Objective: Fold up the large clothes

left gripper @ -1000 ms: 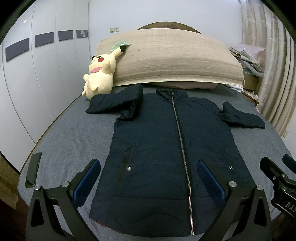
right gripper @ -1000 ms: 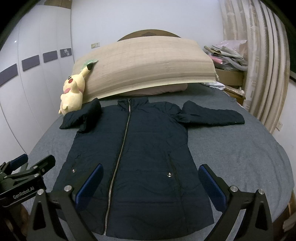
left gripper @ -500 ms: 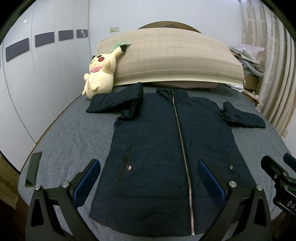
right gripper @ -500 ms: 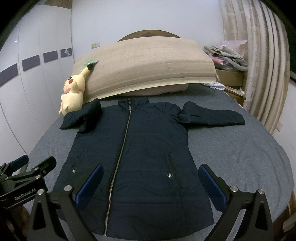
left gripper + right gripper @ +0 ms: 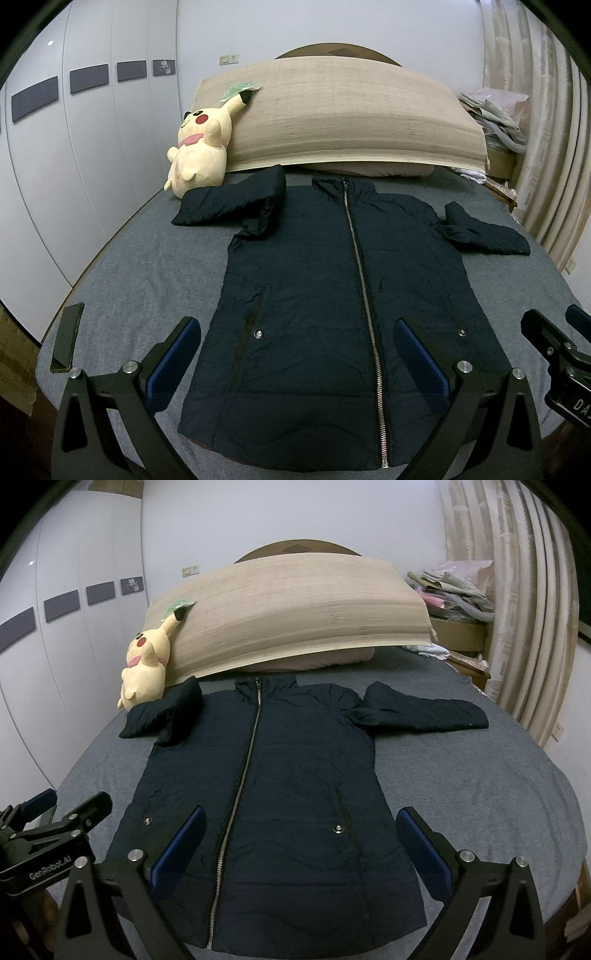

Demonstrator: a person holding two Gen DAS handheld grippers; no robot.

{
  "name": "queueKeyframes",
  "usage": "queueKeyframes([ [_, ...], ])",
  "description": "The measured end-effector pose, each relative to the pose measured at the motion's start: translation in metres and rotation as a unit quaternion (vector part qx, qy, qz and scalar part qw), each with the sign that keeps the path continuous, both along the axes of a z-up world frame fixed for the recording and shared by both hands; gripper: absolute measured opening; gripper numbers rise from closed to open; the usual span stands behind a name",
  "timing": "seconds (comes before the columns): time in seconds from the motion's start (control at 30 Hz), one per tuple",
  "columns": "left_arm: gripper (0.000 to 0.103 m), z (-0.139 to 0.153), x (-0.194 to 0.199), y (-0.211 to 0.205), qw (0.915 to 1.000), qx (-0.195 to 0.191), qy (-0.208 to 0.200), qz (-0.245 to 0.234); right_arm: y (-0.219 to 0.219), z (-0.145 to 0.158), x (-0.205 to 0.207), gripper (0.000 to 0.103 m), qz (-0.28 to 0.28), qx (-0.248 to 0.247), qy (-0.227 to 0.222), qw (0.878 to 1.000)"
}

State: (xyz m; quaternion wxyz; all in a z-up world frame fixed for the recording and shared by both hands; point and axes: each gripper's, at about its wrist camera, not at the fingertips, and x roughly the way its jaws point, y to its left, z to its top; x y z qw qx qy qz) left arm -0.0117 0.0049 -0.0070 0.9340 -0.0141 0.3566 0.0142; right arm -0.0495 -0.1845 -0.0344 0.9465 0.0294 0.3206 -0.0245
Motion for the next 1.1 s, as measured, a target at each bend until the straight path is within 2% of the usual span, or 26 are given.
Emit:
queueKeyframes([
  [0.63, 0.103, -0.011, 0.007, -0.001, 0.9999, 0.003, 0.014, 0.002, -0.005, -0.008, 0.007, 0.103, -0.003, 0.004, 0.014, 1.000],
  [0.93, 0.103, -0.041, 0.023, -0.005, 0.9988, 0.016, 0.046, 0.002, -0.021, -0.027, 0.022, 0.103, -0.015, 0.013, 0.035, 0.999],
  [1.1, 0.103, -0.074, 0.039, 0.000, 0.9965, 0.039, 0.074, 0.004, -0.045, -0.048, 0.035, 0.103, -0.016, 0.023, 0.060, 0.998],
])
